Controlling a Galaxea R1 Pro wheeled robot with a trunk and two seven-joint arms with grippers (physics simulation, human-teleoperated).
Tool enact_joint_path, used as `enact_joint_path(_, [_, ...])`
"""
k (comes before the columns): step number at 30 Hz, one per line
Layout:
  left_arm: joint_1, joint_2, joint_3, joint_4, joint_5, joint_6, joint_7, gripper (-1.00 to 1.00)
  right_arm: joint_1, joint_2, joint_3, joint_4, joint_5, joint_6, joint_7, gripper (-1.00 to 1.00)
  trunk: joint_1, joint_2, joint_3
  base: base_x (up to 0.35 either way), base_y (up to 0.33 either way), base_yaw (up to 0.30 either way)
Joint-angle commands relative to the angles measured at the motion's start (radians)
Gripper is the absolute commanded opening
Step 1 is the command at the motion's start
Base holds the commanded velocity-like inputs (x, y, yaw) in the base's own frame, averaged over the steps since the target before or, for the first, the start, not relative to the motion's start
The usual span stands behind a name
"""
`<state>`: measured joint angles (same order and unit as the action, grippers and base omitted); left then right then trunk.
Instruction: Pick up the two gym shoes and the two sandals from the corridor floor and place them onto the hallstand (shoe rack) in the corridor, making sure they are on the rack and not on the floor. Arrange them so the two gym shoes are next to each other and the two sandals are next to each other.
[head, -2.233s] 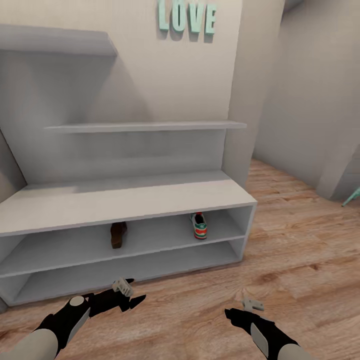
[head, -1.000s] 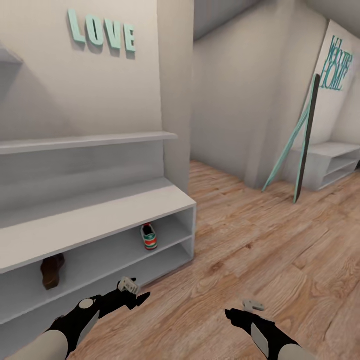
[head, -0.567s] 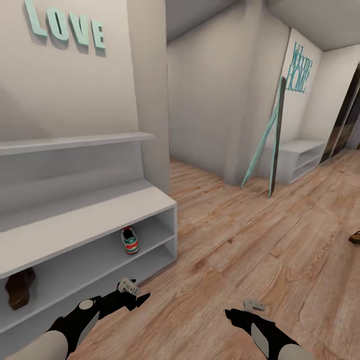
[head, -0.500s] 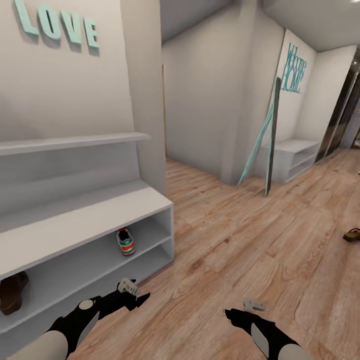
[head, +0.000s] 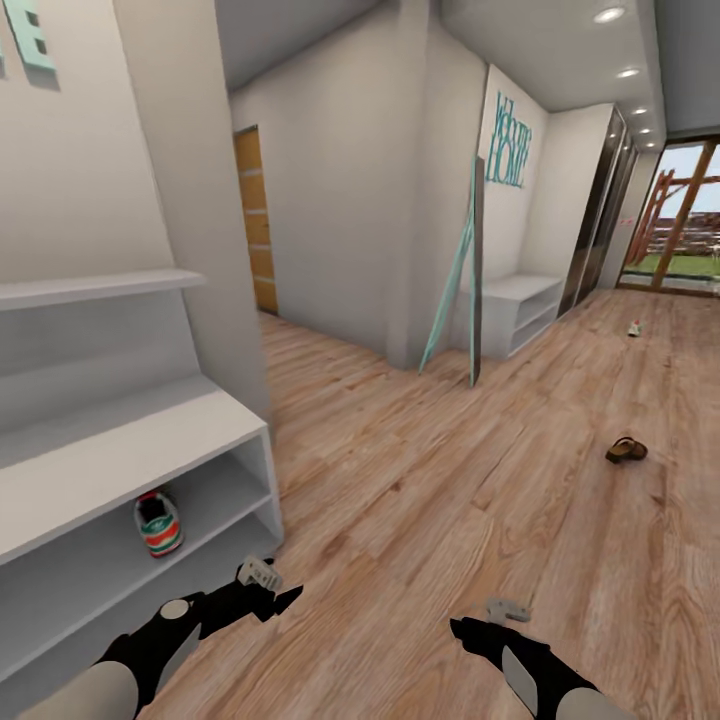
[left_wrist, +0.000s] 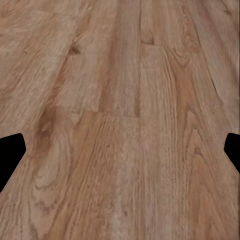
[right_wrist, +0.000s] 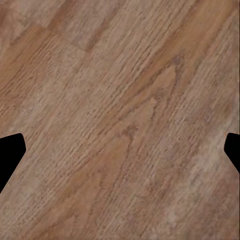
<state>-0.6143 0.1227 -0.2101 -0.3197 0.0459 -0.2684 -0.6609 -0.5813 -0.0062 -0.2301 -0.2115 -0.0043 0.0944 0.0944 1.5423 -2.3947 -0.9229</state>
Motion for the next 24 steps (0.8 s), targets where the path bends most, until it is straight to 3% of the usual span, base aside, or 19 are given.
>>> enact_joint_path(1, [-0.001, -0.001, -0.006, 0.001, 0.004, -0.005, 0.000, 1.00, 0.000, 0.000, -0.006, -0.002, 0.000, 0.006, 0.005, 1.00, 0.000, 0.000, -0.001, 0.246, -0.257, -0.300])
enact_joint_path(16, [-0.001, -0.005, -0.006, 0.001, 0.004, -0.005, 0.000, 1.00, 0.000, 0.000, -0.006, -0.002, 0.000, 0.006, 0.005, 1.00, 0.000, 0.000, -0.001, 0.268, -0.235, -0.300])
enact_joint_path(24, [-0.001, -0.006, -0.006, 0.001, 0.005, -0.005, 0.000, 1.00, 0.000, 0.000, -0.006, -0.002, 0.000, 0.006, 0.005, 1.00, 0.000, 0.000, -0.001, 0.330, -0.117, -0.300])
